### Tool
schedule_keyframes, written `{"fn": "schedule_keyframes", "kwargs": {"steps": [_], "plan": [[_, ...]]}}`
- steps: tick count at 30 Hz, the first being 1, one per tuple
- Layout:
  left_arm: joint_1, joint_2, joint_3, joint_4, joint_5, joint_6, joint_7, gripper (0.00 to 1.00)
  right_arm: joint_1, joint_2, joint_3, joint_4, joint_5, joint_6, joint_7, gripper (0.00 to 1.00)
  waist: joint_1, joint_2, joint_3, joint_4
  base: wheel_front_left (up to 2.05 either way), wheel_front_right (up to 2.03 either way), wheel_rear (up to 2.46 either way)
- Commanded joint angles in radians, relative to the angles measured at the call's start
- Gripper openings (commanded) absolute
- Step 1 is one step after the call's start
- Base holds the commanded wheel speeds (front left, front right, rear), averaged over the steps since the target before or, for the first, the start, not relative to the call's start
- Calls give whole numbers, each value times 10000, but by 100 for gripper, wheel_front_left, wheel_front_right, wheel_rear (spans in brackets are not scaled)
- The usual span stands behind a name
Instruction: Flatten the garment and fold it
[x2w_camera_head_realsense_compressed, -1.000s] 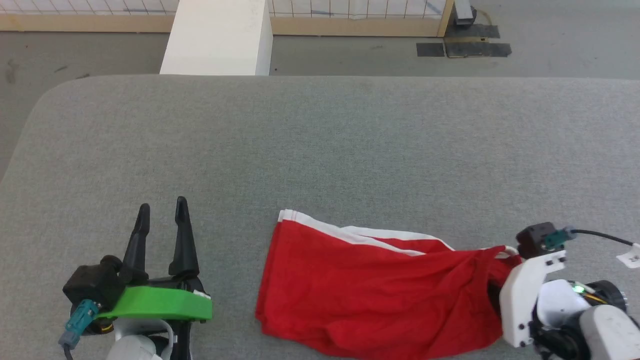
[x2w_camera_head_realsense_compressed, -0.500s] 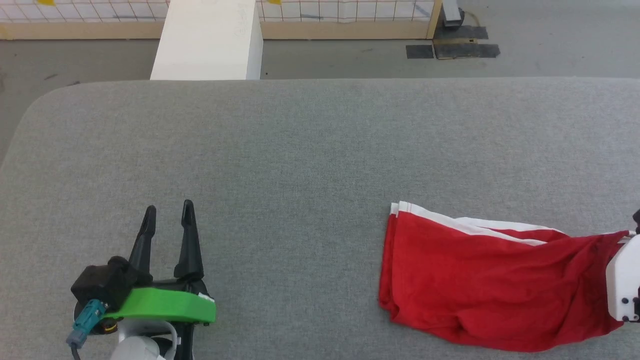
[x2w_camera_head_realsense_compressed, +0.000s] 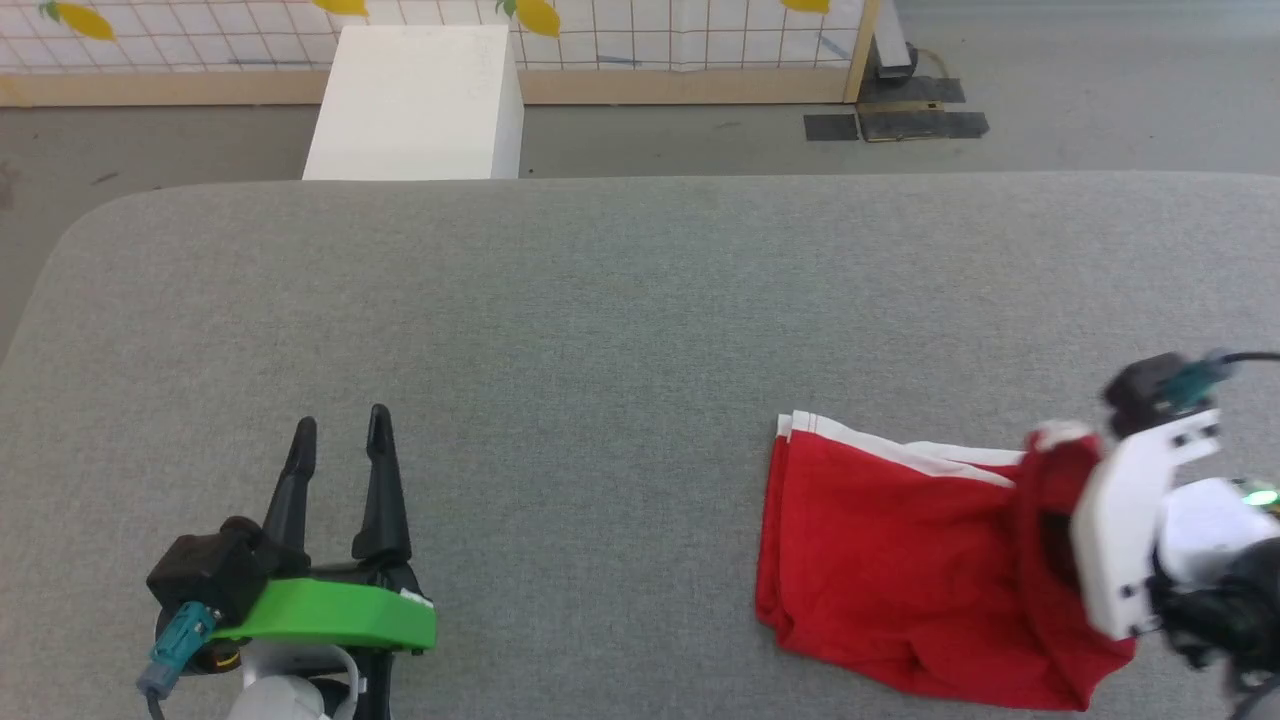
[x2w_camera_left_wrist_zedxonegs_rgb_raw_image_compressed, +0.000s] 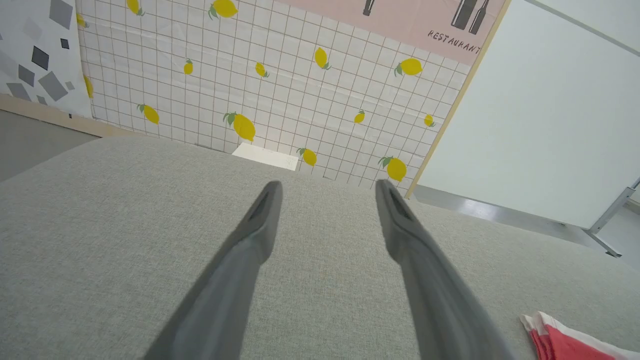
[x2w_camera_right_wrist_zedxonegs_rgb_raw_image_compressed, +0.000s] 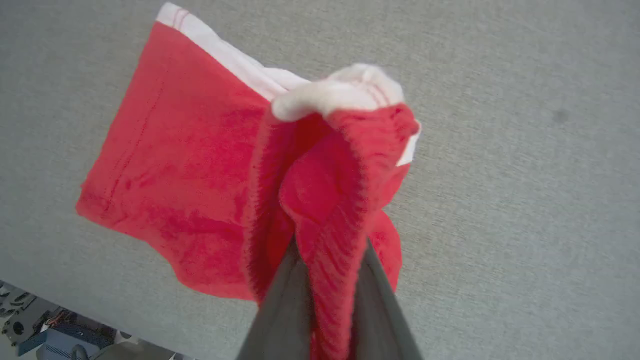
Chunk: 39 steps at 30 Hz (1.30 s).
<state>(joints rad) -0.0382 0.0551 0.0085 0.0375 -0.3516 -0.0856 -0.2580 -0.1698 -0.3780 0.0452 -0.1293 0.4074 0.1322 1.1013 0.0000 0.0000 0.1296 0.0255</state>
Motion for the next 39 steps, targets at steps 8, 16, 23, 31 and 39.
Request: {"fn": "schedule_keyframes", "kwargs": {"steps": [8, 16, 23, 31, 39], "plan": [[-123, -47, -160, -42, -207, 79, -38, 100, -122, 1815, 563, 762, -507, -15, -964, 0, 0, 0, 368, 461, 0, 0, 0], [-126, -48, -313, -18, -363, 152, -38, 100, -496, 2600, 794, 2319, -1164, -15, -2229, 0, 0, 0, 594, 770, 0, 0, 0], [-80, -48, -465, 20, -423, 254, -38, 100, -747, 2701, 1238, 3157, -1488, -15, -3307, 100, 0, 0, 355, 836, 0, 0, 0], [153, -48, -439, 37, -347, 247, -38, 100, -961, 2229, 2316, 1829, -1392, -15, -2859, 100, 0, 0, -89, 490, 0, 0, 0], [266, -49, -316, 26, -257, 176, -38, 100, -689, 2253, 1581, 4, -1269, -15, -2970, 100, 0, 0, -314, -138, 0, 0, 0]]}}
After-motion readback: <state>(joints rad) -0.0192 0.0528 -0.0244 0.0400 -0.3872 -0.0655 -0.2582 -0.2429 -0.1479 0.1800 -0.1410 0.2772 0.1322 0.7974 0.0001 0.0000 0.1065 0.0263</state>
